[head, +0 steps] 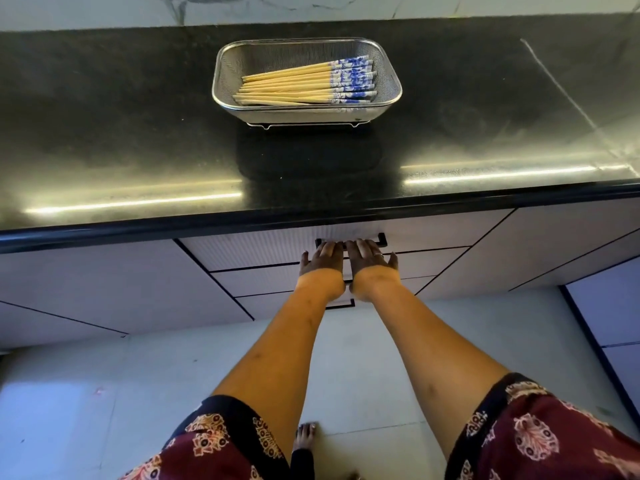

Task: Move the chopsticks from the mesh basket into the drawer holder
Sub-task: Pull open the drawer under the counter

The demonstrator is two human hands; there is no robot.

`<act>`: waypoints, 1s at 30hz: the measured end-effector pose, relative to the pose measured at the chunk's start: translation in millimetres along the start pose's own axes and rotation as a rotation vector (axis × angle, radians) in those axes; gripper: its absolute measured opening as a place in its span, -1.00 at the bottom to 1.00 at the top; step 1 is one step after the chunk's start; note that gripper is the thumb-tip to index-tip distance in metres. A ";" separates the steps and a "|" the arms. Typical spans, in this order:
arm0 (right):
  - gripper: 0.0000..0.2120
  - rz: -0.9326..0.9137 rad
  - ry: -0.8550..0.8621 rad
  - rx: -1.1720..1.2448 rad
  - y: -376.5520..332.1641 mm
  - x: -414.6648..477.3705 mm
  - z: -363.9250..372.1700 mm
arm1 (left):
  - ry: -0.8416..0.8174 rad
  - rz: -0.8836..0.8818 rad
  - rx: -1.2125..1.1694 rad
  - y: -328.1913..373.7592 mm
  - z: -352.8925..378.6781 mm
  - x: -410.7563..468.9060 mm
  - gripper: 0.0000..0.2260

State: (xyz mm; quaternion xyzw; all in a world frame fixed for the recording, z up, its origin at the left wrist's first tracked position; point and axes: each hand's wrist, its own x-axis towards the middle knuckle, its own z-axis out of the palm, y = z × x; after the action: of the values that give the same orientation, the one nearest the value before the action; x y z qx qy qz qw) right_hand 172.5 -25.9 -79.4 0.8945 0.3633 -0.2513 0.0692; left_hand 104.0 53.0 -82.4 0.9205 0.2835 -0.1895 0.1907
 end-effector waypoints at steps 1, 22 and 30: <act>-0.08 -0.002 -0.007 0.007 0.0 -0.7 -1.4 | -0.003 -0.003 -0.008 0.6 -0.9 -1.2 -0.26; -0.36 -0.107 0.128 0.050 13.9 -106.5 33.9 | 0.137 0.093 -0.023 16.9 63.6 -112.5 -0.35; -0.28 -0.307 0.543 0.080 12.4 -175.8 20.2 | 0.616 -0.043 -0.074 -3.7 62.7 -206.6 -0.37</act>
State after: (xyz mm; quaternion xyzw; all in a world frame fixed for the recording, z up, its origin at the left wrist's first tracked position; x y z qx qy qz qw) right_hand 65.7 -149.2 -9.6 0.8655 0.4892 -0.0247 -0.1044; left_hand -71.9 -65.8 -42.5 0.9208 0.3543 0.1046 0.1251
